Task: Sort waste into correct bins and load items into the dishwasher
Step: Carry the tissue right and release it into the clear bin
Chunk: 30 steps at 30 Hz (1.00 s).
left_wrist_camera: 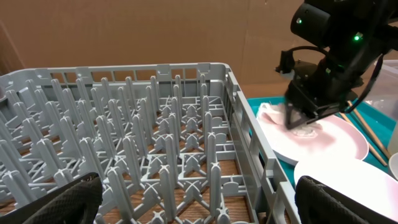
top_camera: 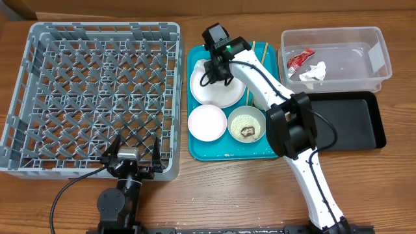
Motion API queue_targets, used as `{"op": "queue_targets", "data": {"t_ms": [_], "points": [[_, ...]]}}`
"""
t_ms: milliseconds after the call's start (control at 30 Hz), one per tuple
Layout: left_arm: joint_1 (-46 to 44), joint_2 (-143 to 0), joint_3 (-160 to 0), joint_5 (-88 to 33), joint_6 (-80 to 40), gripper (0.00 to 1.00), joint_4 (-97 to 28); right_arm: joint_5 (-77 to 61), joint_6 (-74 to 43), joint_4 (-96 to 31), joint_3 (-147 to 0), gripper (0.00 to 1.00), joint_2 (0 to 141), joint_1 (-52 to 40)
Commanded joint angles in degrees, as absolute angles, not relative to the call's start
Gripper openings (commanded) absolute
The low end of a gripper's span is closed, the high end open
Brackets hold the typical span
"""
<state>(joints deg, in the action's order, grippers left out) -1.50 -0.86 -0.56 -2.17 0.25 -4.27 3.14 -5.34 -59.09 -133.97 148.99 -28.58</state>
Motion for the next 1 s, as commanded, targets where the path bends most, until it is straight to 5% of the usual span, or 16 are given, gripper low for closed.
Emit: {"op": "queue_targets", "data": {"t_ms": [0,400,600,833,900,967], "points": [[-1.48,-0.32,-0.27,-2.42,1.28,1.0,-4.29,1.58,-6.46,-60.36,-131.66,0.04,149.8,-28.64],[-1.48,-0.32,-0.27,-2.42,1.28,1.0,-4.27,1.45,-16.73,-81.78,-149.91,0.04,140.25,-23.66],[-1.48,-0.32,-0.27,-2.39,1.28,1.0,-4.27,5.74,-22.83,-90.24,-154.28,0.04,134.65,-7.46],[-1.48,-0.32,-0.27,-2.39,1.28,1.0,-4.29,2.2,-23.16,-86.15,-143.65,0.06,136.53,2.66],[-1.48,-0.32,-0.27,-2.39,1.28,1.0,-4.29,0.6,-21.74,-85.27,-141.6,0.26,136.53,3.44],[-1.48,-0.32,-0.27,-2.39,1.28,1.0,-4.29,-1.98,-19.16,-85.38,-141.51,0.68,136.51,3.73]]}}
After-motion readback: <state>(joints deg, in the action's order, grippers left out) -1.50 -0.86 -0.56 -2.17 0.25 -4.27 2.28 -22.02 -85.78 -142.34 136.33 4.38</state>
